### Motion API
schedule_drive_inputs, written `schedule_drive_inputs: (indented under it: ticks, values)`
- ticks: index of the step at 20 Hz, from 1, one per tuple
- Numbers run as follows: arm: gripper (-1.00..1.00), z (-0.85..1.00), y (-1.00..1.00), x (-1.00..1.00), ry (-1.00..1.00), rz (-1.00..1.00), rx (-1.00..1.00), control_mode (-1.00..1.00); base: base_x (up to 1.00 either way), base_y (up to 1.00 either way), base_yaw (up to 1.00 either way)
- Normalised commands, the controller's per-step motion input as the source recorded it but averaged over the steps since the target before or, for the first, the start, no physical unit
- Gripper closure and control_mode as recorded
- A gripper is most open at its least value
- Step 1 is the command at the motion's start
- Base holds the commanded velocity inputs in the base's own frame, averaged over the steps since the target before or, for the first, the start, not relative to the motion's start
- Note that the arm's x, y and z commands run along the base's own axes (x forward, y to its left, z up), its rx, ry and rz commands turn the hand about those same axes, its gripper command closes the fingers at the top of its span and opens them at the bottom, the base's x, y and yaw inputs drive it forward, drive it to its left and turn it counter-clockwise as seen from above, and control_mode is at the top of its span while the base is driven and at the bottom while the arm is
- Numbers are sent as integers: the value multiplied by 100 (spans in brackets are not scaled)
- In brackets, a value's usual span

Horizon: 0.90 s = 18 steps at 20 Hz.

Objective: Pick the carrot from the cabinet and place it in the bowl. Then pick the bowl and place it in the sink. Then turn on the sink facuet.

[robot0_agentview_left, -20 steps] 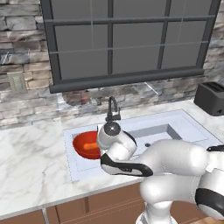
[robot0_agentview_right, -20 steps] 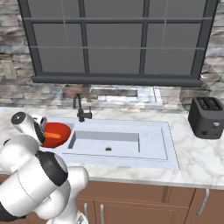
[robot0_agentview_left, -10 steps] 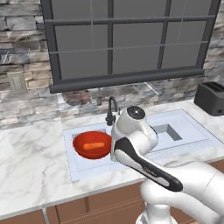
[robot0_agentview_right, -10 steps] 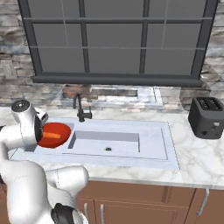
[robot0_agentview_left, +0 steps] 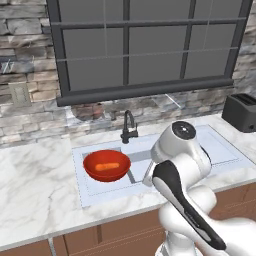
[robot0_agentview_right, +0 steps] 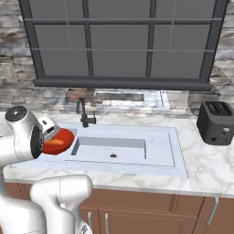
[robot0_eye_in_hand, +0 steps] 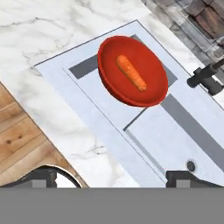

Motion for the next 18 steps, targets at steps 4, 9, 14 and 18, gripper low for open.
schedule_drive_inputs:
  ticks: [4, 9, 14, 18]
  values:
    - [-100, 95, -66, -19, 6, -27, 14, -100, 0, 0, 0]
    - [-100, 49, -71, -14, 5, -18, 13, -100, 0, 0, 0]
    - [-100, -11, -28, -1, 0, -2, 2, -100, 0, 0, 0]
    - [-100, -9, -9, 4, -4, -16, 31, -100, 0, 0, 0]
